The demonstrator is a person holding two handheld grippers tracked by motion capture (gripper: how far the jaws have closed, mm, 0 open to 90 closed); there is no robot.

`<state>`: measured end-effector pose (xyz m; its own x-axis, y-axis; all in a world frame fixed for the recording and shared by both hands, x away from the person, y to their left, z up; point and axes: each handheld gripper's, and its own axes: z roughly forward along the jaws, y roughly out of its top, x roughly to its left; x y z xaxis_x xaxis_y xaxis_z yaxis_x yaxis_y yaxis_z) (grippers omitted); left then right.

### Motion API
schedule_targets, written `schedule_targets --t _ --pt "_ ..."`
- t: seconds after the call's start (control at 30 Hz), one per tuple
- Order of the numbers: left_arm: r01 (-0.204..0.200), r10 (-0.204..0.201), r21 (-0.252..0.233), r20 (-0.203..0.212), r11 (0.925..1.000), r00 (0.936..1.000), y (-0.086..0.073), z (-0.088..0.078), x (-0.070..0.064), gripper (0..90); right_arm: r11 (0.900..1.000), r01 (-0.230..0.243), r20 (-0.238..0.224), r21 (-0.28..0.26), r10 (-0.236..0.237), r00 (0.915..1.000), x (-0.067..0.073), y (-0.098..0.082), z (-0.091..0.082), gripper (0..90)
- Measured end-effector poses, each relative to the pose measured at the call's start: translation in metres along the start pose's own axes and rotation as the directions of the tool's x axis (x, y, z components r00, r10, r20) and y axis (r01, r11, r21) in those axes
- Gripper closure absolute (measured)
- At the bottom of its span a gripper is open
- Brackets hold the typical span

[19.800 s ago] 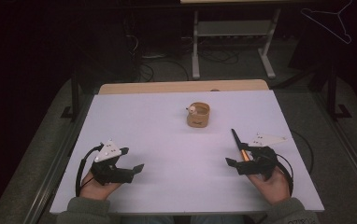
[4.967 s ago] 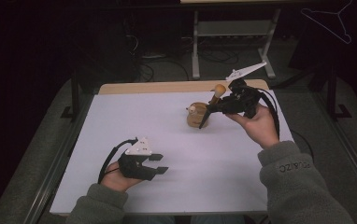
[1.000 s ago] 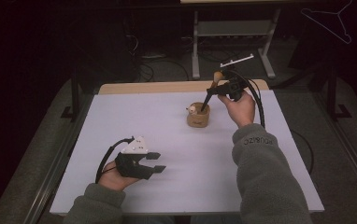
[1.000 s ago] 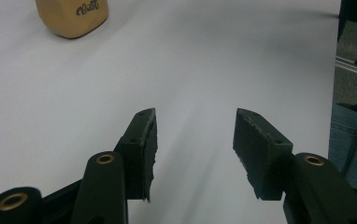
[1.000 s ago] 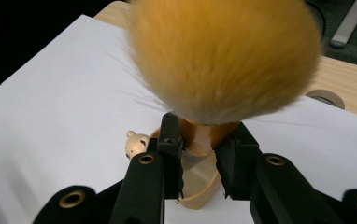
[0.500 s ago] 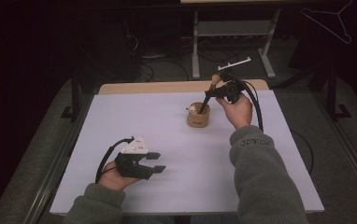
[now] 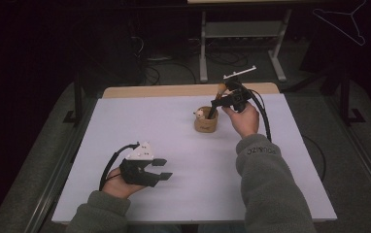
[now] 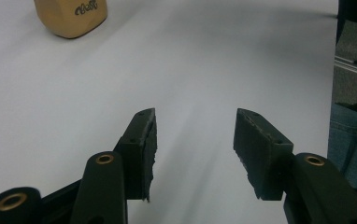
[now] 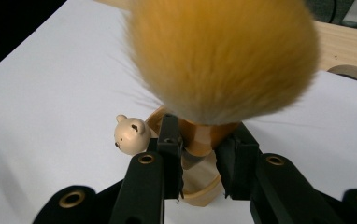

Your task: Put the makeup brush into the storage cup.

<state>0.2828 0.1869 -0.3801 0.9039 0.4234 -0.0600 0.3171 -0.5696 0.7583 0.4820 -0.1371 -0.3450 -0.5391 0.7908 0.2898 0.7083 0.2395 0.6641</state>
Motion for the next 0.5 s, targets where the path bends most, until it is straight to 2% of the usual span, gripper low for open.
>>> schedule_targets --t 0.07,0.13,0.37,0.5 --pt "0.001 -0.001 0.0 0.001 1.0 1.0 0.0 0.0 0.0 48.9 1.0 0.016 -0.001 0.001 -0.016 0.9999 -0.001 -0.001 0.002 71.6" --pt "-0.015 0.015 0.0 -0.002 0.9999 0.9999 0.0 0.0 0.001 48.9 1.0 -0.004 -0.009 -0.001 0.004 1.0 -0.001 -0.002 0.004 71.6" --pt "-0.008 0.008 0.004 0.001 1.0 1.0 0.0 0.0 0.001 48.9 0.999 -0.014 0.018 0.032 0.013 0.9998 -0.003 -0.01 0.014 71.0" --pt "-0.005 0.005 0.003 0.002 1.0 1.0 0.0 0.001 0.001 48.8 0.999 -0.041 0.02 0.025 0.041 0.999 -0.006 -0.012 0.013 69.9"
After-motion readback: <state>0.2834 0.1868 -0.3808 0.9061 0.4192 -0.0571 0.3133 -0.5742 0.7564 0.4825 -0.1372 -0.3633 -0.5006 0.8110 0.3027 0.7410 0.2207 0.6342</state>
